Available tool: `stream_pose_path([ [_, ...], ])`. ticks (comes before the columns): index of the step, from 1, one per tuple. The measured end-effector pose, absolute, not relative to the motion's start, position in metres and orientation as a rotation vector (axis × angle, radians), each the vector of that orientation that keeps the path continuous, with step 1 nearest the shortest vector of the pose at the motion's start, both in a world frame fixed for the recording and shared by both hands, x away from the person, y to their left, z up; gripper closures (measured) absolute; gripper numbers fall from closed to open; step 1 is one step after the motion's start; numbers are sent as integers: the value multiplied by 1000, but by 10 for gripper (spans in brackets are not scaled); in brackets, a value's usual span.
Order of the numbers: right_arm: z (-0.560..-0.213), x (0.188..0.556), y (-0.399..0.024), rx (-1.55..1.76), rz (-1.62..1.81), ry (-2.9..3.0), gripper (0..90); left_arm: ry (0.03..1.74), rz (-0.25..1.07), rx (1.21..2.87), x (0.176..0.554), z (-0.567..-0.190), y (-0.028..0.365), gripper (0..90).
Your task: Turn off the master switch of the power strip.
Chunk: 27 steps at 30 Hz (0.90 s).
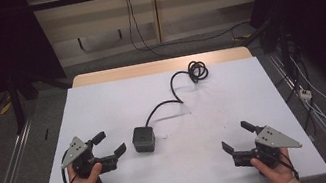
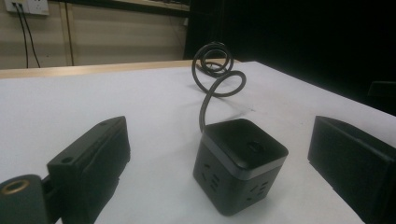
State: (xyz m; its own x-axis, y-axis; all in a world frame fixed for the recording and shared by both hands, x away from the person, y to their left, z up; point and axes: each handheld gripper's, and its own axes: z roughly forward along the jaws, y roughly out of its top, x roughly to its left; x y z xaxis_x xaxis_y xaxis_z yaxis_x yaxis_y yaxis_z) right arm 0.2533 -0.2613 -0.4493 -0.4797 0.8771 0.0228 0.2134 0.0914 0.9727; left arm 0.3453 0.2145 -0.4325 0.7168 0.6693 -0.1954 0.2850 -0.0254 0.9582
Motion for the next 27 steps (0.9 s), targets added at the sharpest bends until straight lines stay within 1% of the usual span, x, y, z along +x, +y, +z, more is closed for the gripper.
stream_pose_path([
  [4, -449, 253, -261, 1071, 1421, 1774, 54, 790, 354, 1625, 347, -432, 212, 95],
  [5, -449, 253, -261, 1070, 1422, 1775, 54, 786, 355, 1628, 347, -432, 211, 123],
  [9, -449, 253, -261, 1071, 1421, 1775, 54, 777, 351, 1640, 348, -432, 208, 174],
  [10, -449, 253, -261, 1071, 1421, 1775, 54, 775, 348, 1640, 348, -432, 208, 174],
  [11, -449, 253, -261, 1070, 1421, 1775, 54, 776, 345, 1646, 349, -432, 207, 204],
  [14, -449, 253, -261, 1070, 1420, 1775, 54, 776, 345, 1647, 349, -431, 206, 242],
  [18, -449, 253, -261, 1070, 1420, 1775, 55, 777, 346, 1657, 351, -431, 206, 270],
  [19, -449, 253, -261, 1070, 1420, 1775, 55, 779, 337, 1652, 351, -431, 205, 297],
  [23, -449, 253, -261, 1070, 1420, 1775, 55, 777, 335, 1657, 353, -431, 204, 323],
  [24, -449, 253, -261, 1071, 1420, 1773, 55, 777, 330, 1657, 353, -431, 203, 348],
  [27, -449, 253, -261, 1071, 1420, 1774, 55, 779, 319, 1666, 355, -431, 202, 377],
])
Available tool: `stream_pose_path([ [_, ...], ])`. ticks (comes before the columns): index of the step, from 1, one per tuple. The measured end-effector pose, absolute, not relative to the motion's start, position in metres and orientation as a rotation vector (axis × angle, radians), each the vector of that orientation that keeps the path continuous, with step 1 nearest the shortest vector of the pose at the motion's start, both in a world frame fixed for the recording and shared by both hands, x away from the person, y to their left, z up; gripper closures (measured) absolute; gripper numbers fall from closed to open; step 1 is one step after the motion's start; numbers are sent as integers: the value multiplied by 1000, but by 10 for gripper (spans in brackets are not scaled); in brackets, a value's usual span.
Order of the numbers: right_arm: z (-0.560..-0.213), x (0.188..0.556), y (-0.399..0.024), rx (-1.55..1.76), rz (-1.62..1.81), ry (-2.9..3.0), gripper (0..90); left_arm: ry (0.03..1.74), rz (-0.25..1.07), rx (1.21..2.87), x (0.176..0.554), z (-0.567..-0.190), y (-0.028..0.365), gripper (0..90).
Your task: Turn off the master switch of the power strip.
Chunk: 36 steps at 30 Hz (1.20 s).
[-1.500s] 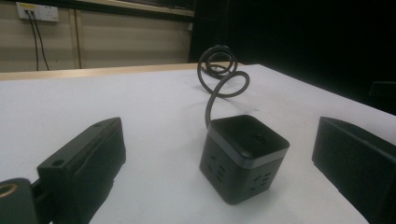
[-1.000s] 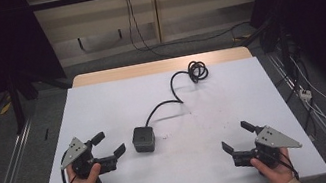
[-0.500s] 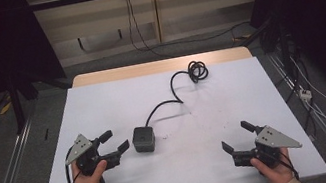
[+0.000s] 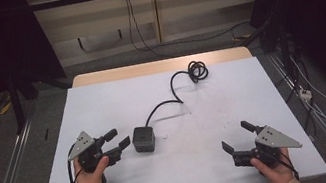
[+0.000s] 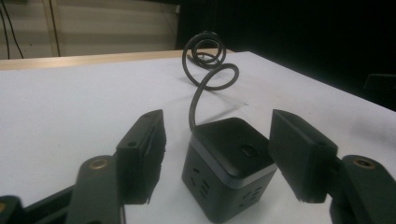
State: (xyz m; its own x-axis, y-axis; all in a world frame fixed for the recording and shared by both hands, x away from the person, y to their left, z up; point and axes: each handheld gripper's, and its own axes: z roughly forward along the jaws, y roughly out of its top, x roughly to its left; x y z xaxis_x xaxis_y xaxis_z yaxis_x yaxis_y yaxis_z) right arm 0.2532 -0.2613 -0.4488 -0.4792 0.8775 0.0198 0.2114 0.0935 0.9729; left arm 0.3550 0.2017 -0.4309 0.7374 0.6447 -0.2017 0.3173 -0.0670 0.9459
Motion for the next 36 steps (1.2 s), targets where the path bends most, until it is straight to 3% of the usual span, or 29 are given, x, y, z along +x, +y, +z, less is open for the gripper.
stream_pose_path([
  [16, -448, 253, -262, 1072, 1420, 1771, 55, 760, 279, 1714, 362, -432, 192, 564],
  [36, -448, 253, -262, 1069, 1420, 1773, 55, 741, 247, 1751, 368, -433, 181, 716],
])
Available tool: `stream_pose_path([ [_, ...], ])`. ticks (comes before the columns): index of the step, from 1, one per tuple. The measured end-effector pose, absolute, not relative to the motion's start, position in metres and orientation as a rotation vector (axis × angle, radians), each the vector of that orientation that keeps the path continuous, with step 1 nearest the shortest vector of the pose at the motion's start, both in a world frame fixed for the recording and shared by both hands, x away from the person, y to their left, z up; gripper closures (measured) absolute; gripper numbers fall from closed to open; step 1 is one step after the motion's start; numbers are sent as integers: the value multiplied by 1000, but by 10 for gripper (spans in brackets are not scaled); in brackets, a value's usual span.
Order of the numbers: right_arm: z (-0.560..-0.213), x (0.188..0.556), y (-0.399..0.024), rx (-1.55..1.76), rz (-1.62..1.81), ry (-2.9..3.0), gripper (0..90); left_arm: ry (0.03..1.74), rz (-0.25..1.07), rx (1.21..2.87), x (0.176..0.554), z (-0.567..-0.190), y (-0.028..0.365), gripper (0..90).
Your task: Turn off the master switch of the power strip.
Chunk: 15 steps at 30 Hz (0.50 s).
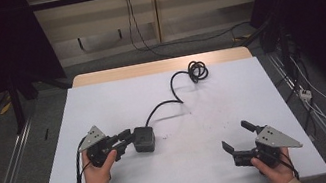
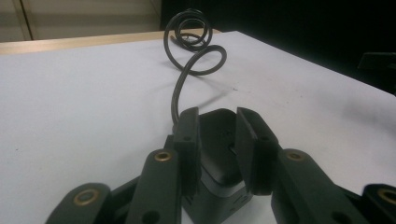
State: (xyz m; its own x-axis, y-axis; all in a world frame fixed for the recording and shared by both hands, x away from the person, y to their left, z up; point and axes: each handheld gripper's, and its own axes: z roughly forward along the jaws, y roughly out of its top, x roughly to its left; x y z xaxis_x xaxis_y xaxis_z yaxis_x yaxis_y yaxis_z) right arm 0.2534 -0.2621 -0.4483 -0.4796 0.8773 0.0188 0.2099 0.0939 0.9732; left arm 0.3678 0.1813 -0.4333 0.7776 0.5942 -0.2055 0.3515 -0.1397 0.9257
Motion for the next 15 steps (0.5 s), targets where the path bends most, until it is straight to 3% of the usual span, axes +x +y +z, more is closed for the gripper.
stream_pose_path([
  [15, -448, 253, -263, 1070, 1418, 1772, 55, 732, 240, 1773, 371, -433, 176, 796],
])
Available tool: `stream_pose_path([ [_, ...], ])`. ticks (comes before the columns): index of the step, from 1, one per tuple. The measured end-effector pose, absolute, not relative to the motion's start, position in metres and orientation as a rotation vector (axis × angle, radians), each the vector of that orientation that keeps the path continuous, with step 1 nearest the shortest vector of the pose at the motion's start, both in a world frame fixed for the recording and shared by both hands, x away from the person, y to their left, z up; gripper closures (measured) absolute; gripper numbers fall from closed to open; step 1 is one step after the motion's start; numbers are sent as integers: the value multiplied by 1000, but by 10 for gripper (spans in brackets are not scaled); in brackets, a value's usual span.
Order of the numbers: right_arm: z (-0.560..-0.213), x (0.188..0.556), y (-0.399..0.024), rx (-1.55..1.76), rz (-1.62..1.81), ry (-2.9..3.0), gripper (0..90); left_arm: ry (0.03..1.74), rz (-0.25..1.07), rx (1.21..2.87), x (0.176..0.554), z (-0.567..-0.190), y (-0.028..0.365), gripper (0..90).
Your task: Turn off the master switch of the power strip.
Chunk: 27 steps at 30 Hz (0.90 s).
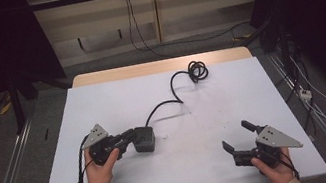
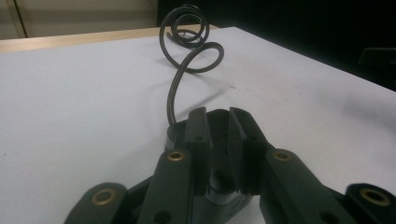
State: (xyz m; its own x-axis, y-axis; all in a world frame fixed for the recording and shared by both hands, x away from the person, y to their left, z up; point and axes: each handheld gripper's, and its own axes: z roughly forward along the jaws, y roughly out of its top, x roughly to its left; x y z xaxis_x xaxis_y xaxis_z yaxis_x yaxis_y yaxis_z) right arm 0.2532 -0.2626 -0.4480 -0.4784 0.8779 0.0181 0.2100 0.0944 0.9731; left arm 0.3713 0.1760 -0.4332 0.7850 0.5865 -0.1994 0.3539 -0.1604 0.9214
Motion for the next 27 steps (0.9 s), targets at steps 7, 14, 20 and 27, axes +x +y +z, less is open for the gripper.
stream_pose_path([
  [7, -448, 253, -263, 1069, 1419, 1772, 55, 724, 233, 1781, 371, -433, 175, 832],
  [14, -448, 253, -263, 1069, 1420, 1772, 55, 715, 228, 1789, 371, -433, 173, 860],
  [20, -448, 253, -263, 1069, 1420, 1772, 55, 707, 227, 1796, 371, -433, 172, 889],
  [27, -448, 253, -263, 1068, 1420, 1772, 55, 693, 220, 1807, 371, -433, 170, 900],
])
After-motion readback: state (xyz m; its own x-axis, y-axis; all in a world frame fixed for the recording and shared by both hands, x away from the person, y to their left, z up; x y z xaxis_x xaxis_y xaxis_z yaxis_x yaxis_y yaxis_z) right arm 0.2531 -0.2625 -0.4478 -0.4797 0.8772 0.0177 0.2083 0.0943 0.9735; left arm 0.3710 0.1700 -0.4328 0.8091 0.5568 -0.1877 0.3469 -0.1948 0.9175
